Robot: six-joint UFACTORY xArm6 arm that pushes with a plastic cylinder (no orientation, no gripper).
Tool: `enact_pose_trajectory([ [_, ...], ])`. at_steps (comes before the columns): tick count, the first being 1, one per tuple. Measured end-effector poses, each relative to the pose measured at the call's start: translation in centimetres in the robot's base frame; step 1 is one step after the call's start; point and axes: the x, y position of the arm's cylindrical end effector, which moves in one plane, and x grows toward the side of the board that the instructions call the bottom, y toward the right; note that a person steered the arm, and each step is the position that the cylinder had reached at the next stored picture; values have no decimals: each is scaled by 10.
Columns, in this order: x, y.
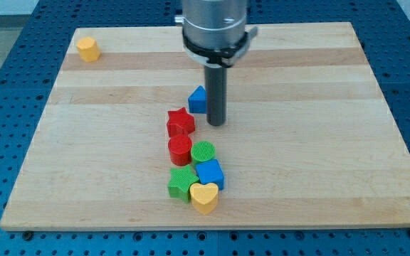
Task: Separate the red star from the red circle
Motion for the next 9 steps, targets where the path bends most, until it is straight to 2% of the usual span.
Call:
enact_pose_trajectory([
  [1, 32, 23],
  [3, 39, -23],
  [4, 35, -53],
  [7, -46, -73],
  [9, -34, -79],
])
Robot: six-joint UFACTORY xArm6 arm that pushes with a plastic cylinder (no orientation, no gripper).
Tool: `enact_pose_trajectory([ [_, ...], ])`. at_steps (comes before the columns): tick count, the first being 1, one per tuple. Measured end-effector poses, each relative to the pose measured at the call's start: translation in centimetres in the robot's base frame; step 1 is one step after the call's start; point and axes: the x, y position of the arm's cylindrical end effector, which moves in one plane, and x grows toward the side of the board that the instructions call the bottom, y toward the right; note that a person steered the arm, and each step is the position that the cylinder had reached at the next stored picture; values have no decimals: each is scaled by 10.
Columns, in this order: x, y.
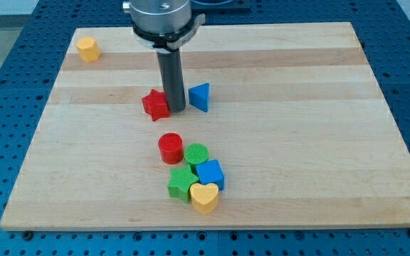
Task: Separate the red star from the red circle
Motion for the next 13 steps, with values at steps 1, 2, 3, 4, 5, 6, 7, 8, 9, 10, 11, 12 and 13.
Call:
enact_pose_trajectory([
  [1, 28, 22],
  [2, 47, 29],
  [3, 48, 29],
  [4, 43, 20],
  [5, 17, -2],
  [6, 0, -18],
  [7, 0, -18],
  [8, -6, -26],
  [9, -13, -30],
  [10, 5, -22],
  [11, 37, -3],
  [12, 46, -19],
  [13, 38, -37],
])
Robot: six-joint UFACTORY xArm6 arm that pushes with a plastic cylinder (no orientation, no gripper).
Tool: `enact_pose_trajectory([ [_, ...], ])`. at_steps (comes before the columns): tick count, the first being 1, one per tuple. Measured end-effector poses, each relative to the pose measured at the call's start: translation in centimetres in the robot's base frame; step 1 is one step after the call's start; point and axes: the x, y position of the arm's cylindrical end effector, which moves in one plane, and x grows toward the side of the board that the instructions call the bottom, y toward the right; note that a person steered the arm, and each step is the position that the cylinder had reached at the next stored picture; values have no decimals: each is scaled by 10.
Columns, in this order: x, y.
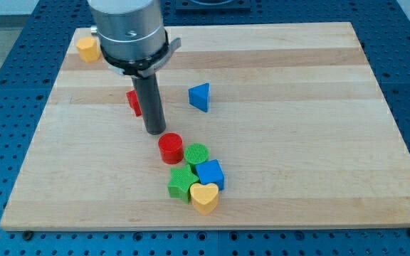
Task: Separate the red star from the red circle
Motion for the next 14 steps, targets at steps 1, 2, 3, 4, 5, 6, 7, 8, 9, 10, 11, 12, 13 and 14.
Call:
enact_pose_trajectory([
  [1, -30, -3],
  [2, -55, -7],
  [3, -55, -12],
  [4, -66, -26],
  [5, -67, -24],
  [6, -77, -17],
  [7, -101, -12],
  [8, -87, -14],
  [9, -70, -37],
  [10, -71, -47],
  [11, -76, -59],
  [12, -85, -63],
  [13, -93, -64],
  [14, -54, -77],
])
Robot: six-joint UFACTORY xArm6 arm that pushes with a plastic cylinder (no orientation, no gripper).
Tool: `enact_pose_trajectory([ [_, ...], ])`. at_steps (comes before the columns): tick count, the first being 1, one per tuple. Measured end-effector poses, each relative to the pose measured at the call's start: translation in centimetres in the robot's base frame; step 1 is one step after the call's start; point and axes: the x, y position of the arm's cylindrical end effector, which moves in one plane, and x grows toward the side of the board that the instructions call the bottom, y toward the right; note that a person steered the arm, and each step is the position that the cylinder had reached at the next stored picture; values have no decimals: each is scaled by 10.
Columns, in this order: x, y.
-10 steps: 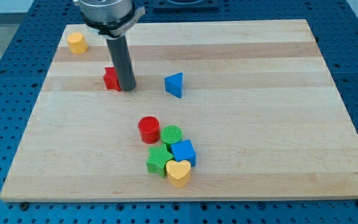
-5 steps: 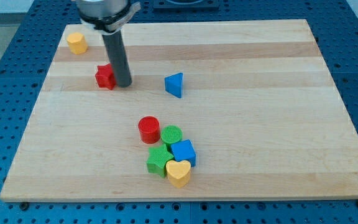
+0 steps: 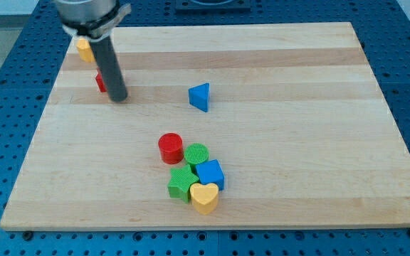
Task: Separate the red star from the red circle
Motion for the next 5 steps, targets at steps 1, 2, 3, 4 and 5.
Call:
enact_pose_trajectory([
  [1, 13, -31],
  [2, -4, -59],
  [3, -49, -64],
  [4, -52, -68],
  [5, -52, -52],
])
